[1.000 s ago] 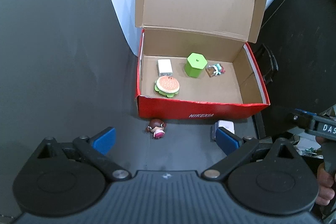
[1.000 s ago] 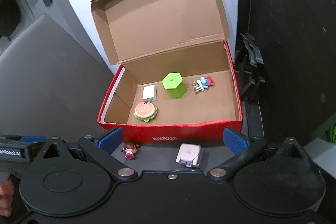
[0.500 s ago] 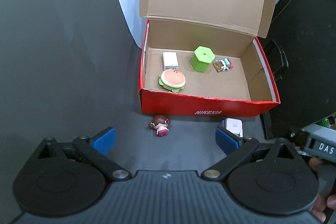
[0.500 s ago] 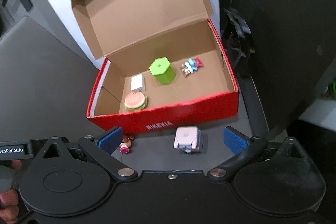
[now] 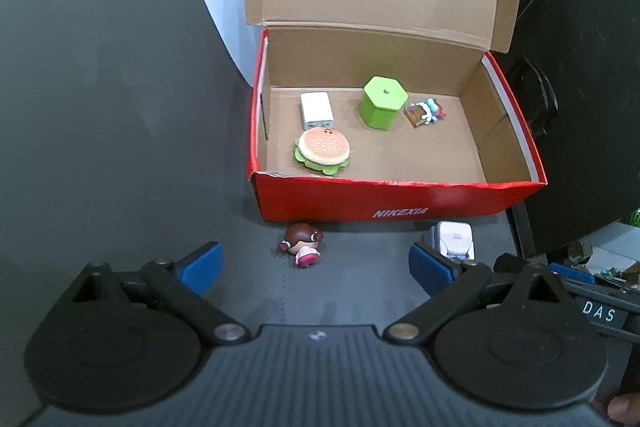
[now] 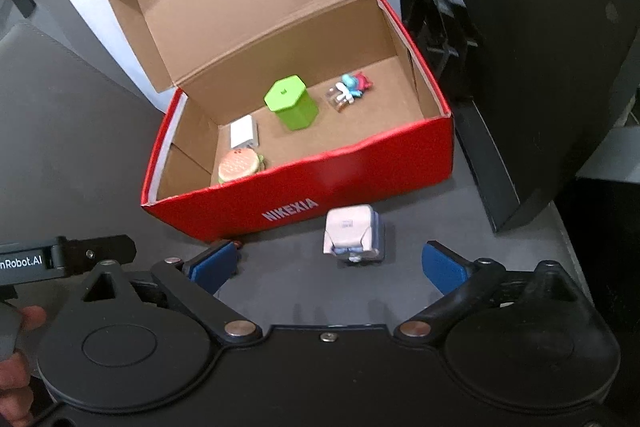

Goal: Organize objects
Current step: 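Move the left tool toward the brown-haired doll while the right tool approaches the white cube charger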

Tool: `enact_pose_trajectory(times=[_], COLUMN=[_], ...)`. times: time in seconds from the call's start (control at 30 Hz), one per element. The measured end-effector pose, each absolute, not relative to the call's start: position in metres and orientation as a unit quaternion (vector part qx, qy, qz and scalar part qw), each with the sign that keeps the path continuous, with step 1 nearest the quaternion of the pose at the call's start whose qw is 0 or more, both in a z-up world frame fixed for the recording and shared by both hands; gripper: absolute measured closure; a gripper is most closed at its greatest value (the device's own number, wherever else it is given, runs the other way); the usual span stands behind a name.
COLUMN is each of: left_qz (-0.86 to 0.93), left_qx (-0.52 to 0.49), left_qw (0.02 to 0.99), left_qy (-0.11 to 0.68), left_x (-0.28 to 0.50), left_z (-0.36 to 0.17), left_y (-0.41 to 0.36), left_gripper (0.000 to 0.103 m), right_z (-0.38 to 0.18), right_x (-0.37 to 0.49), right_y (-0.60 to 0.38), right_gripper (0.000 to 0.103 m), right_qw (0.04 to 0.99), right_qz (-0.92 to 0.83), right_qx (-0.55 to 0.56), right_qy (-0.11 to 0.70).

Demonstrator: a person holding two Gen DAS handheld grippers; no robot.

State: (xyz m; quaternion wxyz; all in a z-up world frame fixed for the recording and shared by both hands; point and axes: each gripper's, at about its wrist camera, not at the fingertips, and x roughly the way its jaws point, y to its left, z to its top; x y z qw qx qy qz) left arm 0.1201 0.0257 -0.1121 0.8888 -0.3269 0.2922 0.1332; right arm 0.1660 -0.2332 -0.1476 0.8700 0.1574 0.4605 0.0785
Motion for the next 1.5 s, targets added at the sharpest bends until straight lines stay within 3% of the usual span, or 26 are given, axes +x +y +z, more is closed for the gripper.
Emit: enact_pose_trajectory(times=[0.47, 1.3, 1.5], left_qz=[0.133, 0.12, 0.127], left_qx=[-0.306, -0.259, -0.24], left_qw=[0.882, 0.852, 0.845], left_qy=[0.333, 0.439, 0.46], left_x=[0.152, 0.212, 0.224], left_z=[-0.127, -0.161, -0.172], left_y=[0.02, 0.01, 0.01], left_gripper=[0.01, 0.045, 0.049], right_z=[-0.173, -0.212, -0.219], right_x=[0.176, 0.202, 0.209], right_y=[-0.231, -0.218, -0.22], right_gripper=[0.012, 0.024, 0.024], right_qw=[0.867, 0.848, 0.843], right_qz=[0.055, 0.046, 0.036], right_qx=[0.168, 0.176, 0.185], right_qy=[0.466, 0.497, 0.504])
